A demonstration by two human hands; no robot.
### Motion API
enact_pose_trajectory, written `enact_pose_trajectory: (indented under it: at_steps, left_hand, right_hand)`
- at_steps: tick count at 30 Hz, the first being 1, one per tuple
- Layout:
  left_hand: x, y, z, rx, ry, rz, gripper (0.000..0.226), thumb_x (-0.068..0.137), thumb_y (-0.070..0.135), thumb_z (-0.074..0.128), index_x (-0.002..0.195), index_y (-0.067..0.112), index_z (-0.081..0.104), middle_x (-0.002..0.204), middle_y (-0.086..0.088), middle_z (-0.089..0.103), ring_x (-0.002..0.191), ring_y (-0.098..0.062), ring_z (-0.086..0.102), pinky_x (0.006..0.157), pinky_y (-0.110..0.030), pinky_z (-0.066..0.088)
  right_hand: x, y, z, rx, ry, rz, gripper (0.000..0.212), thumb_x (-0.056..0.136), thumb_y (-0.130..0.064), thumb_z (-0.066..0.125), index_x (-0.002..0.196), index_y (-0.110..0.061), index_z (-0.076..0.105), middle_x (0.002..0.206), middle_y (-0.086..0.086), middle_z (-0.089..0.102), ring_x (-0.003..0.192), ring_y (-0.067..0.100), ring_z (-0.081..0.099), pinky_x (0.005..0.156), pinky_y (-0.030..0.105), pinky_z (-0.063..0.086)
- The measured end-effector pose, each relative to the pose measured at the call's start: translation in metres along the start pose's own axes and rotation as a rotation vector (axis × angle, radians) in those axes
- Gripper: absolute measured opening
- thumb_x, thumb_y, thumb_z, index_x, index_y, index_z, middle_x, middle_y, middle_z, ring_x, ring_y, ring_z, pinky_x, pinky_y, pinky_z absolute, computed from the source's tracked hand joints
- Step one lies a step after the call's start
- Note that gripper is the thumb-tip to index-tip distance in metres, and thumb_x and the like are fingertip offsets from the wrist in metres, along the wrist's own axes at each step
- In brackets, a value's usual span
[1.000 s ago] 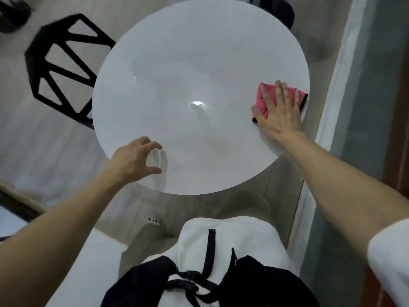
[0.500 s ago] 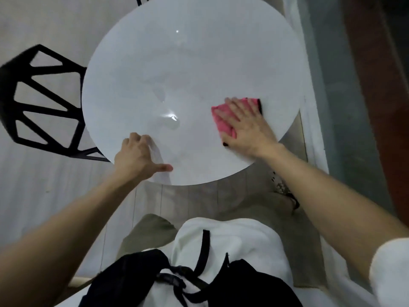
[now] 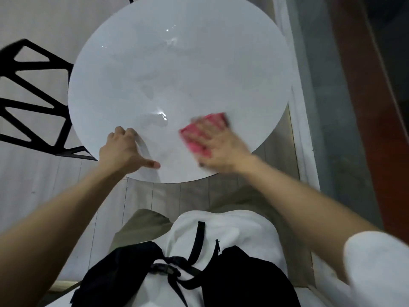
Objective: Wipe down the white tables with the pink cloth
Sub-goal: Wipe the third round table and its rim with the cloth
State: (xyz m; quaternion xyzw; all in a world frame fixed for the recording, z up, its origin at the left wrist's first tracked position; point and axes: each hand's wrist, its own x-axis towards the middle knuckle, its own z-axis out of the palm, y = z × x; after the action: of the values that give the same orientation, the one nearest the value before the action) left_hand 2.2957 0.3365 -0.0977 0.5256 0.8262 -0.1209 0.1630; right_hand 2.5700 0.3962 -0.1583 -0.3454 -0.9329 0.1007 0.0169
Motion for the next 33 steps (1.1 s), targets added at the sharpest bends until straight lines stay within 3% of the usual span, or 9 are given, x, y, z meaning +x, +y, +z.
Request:
enact_pose_trajectory:
  at_steps: [4, 7, 11, 14, 20, 23, 25, 29, 33]
  left_hand:
    - [-0.006, -0.004, 0.003, -0.021, 0.019, -0.007, 0.129, 0.045, 0.084, 0.095, 0.151, 0.027, 0.049, 0.145, -0.001, 0.05, 0.139, -0.03, 0.049, 0.096, -0.057, 0.052]
    - [-0.009, -0.009, 0.004, -0.065, 0.016, -0.023, 0.131, 0.046, 0.085, 0.094, 0.155, 0.03, 0.047, 0.151, 0.001, 0.047, 0.143, -0.028, 0.046, 0.102, -0.06, 0.054]
    - [-0.016, -0.012, 0.007, -0.122, 0.012, -0.018, 0.13, 0.054, 0.084, 0.092, 0.161, 0.027, 0.043, 0.16, -0.001, 0.043, 0.148, -0.028, 0.043, 0.115, -0.057, 0.049]
    - [-0.029, -0.009, 0.016, -0.135, 0.062, -0.113, 0.133, 0.06, 0.086, 0.087, 0.165, 0.021, 0.037, 0.168, -0.007, 0.039, 0.154, -0.032, 0.039, 0.122, -0.054, 0.041]
    - [-0.06, 0.011, 0.029, -0.281, 0.111, -0.466, 0.118, 0.07, 0.084, 0.083, 0.153, 0.011, 0.04, 0.153, -0.017, 0.046, 0.141, -0.041, 0.048, 0.111, -0.058, 0.047]
    - [-0.064, 0.031, 0.028, -0.444, 0.026, -0.597, 0.11, 0.073, 0.076, 0.087, 0.149, 0.011, 0.042, 0.155, -0.016, 0.043, 0.142, -0.041, 0.047, 0.111, -0.06, 0.05]
    - [-0.066, 0.051, 0.025, -0.514, 0.003, -0.639, 0.126, 0.066, 0.078, 0.091, 0.157, 0.011, 0.036, 0.165, -0.016, 0.034, 0.152, -0.039, 0.037, 0.116, -0.063, 0.046]
    - [-0.07, 0.102, 0.018, -0.386, -0.067, -0.698, 0.157, 0.057, 0.083, 0.092, 0.172, 0.014, 0.01, 0.178, -0.016, 0.011, 0.165, -0.038, 0.016, 0.128, -0.06, 0.032]
    - [-0.062, 0.145, 0.008, -0.357, -0.03, -0.654, 0.151, 0.061, 0.076, 0.096, 0.173, 0.02, 0.012, 0.175, -0.015, 0.016, 0.162, -0.039, 0.02, 0.127, -0.06, 0.033]
  right_hand:
    - [-0.021, 0.139, -0.031, 0.026, 0.04, 0.592, 0.082, 0.098, -0.066, 0.017, 0.173, -0.033, 0.016, 0.182, 0.01, 0.011, 0.169, 0.026, 0.005, 0.135, 0.056, 0.0]
    - [0.001, 0.095, -0.018, -0.008, 0.098, 0.718, 0.08, 0.102, -0.06, 0.013, 0.175, -0.028, 0.005, 0.181, 0.02, 0.004, 0.169, 0.034, 0.001, 0.133, 0.064, -0.001]
    - [0.025, -0.055, 0.013, 0.032, -0.073, 0.056, 0.071, 0.108, -0.056, 0.016, 0.174, -0.031, 0.005, 0.182, 0.012, -0.002, 0.169, 0.029, -0.007, 0.132, 0.062, -0.008]
    - [0.019, -0.05, 0.007, 0.022, -0.17, -0.277, 0.068, 0.11, -0.06, 0.017, 0.173, -0.038, 0.005, 0.182, 0.001, -0.005, 0.169, 0.021, -0.009, 0.134, 0.054, -0.01]
    - [0.028, 0.139, -0.034, -0.009, -0.063, 0.13, 0.074, 0.104, -0.066, 0.018, 0.173, -0.039, 0.012, 0.183, 0.002, 0.006, 0.169, 0.019, 0.0, 0.136, 0.052, -0.005]
    - [0.053, 0.134, -0.034, -0.024, -0.014, 0.321, 0.077, 0.106, -0.064, 0.016, 0.175, -0.03, 0.006, 0.182, 0.011, 0.002, 0.169, 0.028, -0.003, 0.134, 0.061, -0.001]
    - [0.051, 0.086, -0.021, -0.036, -0.028, 0.158, 0.077, 0.107, -0.061, 0.018, 0.175, -0.028, 0.005, 0.182, 0.013, -0.002, 0.169, 0.029, -0.006, 0.133, 0.063, -0.001]
    - [0.024, 0.032, -0.009, -0.024, -0.171, -0.573, 0.069, 0.11, -0.059, 0.026, 0.174, -0.034, 0.016, 0.183, 0.004, 0.005, 0.169, 0.023, -0.002, 0.134, 0.059, 0.0]
    - [0.052, 0.146, -0.032, -0.057, -0.161, -0.656, 0.069, 0.109, -0.064, 0.032, 0.172, -0.042, 0.016, 0.182, -0.003, 0.007, 0.169, 0.017, 0.002, 0.136, 0.051, -0.004]
